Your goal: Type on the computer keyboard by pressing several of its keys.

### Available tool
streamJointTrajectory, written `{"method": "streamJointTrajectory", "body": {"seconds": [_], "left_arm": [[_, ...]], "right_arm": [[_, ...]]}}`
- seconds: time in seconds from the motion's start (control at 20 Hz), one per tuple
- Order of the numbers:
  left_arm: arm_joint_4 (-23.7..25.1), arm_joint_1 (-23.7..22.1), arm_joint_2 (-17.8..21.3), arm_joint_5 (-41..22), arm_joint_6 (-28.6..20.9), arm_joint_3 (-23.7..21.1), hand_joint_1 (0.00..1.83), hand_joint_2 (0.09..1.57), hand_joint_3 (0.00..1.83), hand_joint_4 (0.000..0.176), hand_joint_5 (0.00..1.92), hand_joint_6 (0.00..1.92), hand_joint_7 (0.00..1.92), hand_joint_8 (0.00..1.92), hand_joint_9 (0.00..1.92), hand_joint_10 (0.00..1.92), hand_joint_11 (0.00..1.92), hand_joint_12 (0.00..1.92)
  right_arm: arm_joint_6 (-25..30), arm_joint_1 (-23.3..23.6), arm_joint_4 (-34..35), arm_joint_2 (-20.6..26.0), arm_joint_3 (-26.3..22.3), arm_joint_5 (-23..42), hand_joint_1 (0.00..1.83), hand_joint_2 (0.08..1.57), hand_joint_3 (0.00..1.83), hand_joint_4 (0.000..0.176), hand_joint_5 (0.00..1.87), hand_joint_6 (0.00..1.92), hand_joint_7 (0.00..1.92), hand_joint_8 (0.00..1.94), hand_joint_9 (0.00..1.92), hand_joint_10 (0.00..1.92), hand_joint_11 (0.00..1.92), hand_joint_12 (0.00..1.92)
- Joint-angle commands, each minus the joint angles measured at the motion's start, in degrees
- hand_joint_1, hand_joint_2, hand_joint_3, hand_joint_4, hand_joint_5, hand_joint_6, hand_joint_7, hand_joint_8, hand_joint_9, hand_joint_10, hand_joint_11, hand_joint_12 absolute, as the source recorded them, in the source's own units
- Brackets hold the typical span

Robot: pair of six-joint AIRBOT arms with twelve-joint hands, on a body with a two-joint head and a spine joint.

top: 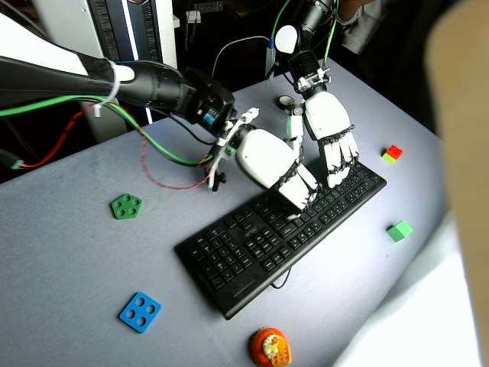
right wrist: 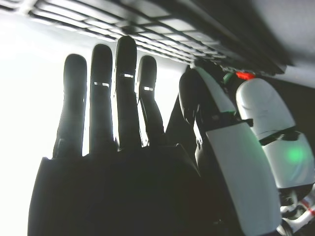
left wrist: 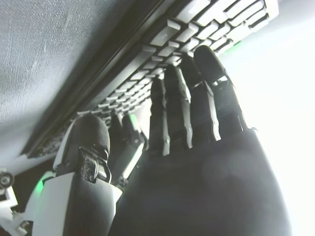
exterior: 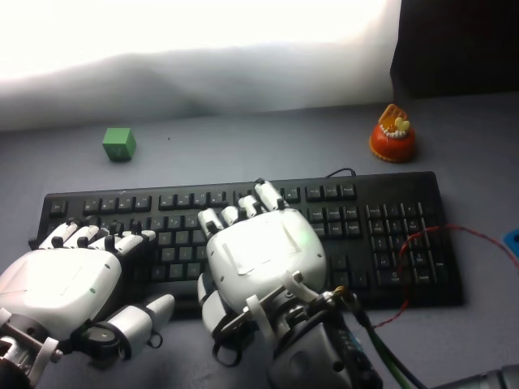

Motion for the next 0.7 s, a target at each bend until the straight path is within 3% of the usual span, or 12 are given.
{"method": "streamJointTrajectory", "body": {"seconds": [0.0, 0.15, 0.2, 0.25, 0.3, 0.35, 0.4, 0.45, 0.55, 0.6, 0.65], "left_arm": [[2.3, 0.0, 0.0, 4.2, -0.1, 0.3, 0.27, 1.40, 0.00, 0.000, 0.32, 0.08, 0.39, 0.01, 0.08, 0.68, 0.00, 1.43], [2.3, 0.1, 0.0, 4.1, -0.1, 0.2, 0.18, 1.41, 0.00, 0.000, 0.32, 0.08, 0.39, 0.01, 0.07, 0.68, 0.00, 1.42], [2.3, 0.1, 0.0, 4.1, -0.1, 0.2, 0.24, 1.40, 0.00, 0.000, 0.43, 0.13, 0.40, 0.01, 0.07, 0.68, 0.00, 1.41], [2.3, 0.0, 0.0, 4.1, -0.2, 0.2, 0.24, 1.39, 0.00, 0.000, 0.53, 0.35, 0.43, 0.01, 0.09, 0.62, 0.00, 1.38], [2.3, -0.1, 0.0, 4.0, -0.2, 0.2, 0.23, 1.39, 0.00, 0.000, 0.49, 0.52, 0.44, 0.00, 0.11, 0.56, 0.00, 1.29], [2.3, -0.1, 0.0, 4.0, -0.2, 0.3, 0.23, 1.40, 0.00, 0.000, 0.38, 0.49, 0.46, 0.01, 0.12, 0.55, 0.00, 1.19], [2.3, -0.1, 0.0, 4.0, -0.2, 0.3, 0.26, 1.40, 0.00, 0.000, 0.24, 0.33, 0.55, 0.03, 0.17, 0.56, 0.00, 1.02], [2.3, -0.1, 0.0, 4.0, -0.2, 0.3, 0.25, 1.40, 0.00, 0.000, 0.21, 0.24, 0.61, 0.05, 0.21, 0.57, 0.00, 0.92], [2.3, 0.1, 0.0, 4.0, -0.2, 0.4, 0.18, 1.40, 0.00, 0.000, 0.30, 0.16, 0.61, 0.02, 0.28, 0.56, 0.00, 1.13], [2.1, 0.1, 0.0, 4.0, -0.2, 0.3, 0.22, 1.40, 0.00, 0.000, 0.53, 0.25, 0.56, 0.00, 0.23, 0.52, 0.00, 1.10], [1.9, 0.2, 0.0, 4.0, -0.2, 0.3, 0.25, 1.40, 0.00, 0.000, 0.67, 0.30, 0.52, 0.00, 0.19, 0.47, 0.00, 0.91]], "right_arm": [[0.1, 0.5, -5.6, 0.1, 0.1, 3.8, 0.53, 1.47, 0.00, 0.000, 0.17, 0.88, 0.33, 0.91, 0.23, 1.22, 0.00, 1.71], [0.5, 0.2, -5.8, 0.1, 0.3, 3.8, 0.53, 1.47, 0.00, 0.000, 0.20, 0.91, 0.35, 0.93, 0.23, 1.24, 0.00, 1.74], [0.8, 0.0, -6.3, 0.0, 0.5, 3.6, 0.74, 1.43, 0.01, 0.000, 0.41, 1.58, 0.33, 0.87, 0.20, 1.24, 0.00, 1.78], [0.8, -0.3, -6.9, -0.2, 0.8, 3.5, 0.84, 1.40, 0.00, 0.000, 0.52, 1.68, 0.36, 0.72, 0.18, 1.19, 0.00, 1.77], [0.9, -0.3, -6.9, -0.3, 1.0, 3.4, 0.85, 1.39, 0.00, 0.000, 0.54, 1.67, 0.43, 0.56, 0.21, 1.08, 0.00, 1.73], [1.1, -0.3, -6.9, -0.4, 1.3, 3.3, 0.83, 1.41, 0.00, 0.000, 0.50, 1.71, 0.48, 0.52, 0.24, 1.04, 0.00, 1.71], [1.1, -0.2, -6.9, -0.6, 1.6, 3.3, 0.65, 1.43, 0.01, 0.000, 0.35, 1.26, 0.57, 0.55, 0.34, 1.05, 0.00, 1.66], [1.1, -0.1, -6.9, -0.7, 1.6, 3.2, 0.58, 1.44, 0.01, 0.000, 0.30, 1.05, 0.63, 0.58, 0.42, 1.06, 0.00, 1.65], [1.2, 0.0, -6.9, -0.9, 1.8, 3.2, 0.47, 1.47, 0.02, 0.000, 0.29, 0.89, 0.60, 0.66, 0.41, 1.13, 0.00, 1.75], [1.2, 0.1, -6.9, -0.9, 1.8, 3.1, 0.46, 1.47, 0.02, 0.000, 0.46, 0.85, 0.52, 0.56, 0.28, 1.05, 0.00, 1.73], [1.2, 0.1, -6.9, -0.9, 1.8, 3.1, 0.46, 1.47, 0.02, 0.000, 0.58, 0.81, 0.50, 0.44, 0.22, 0.96, 0.00, 1.70]]}}
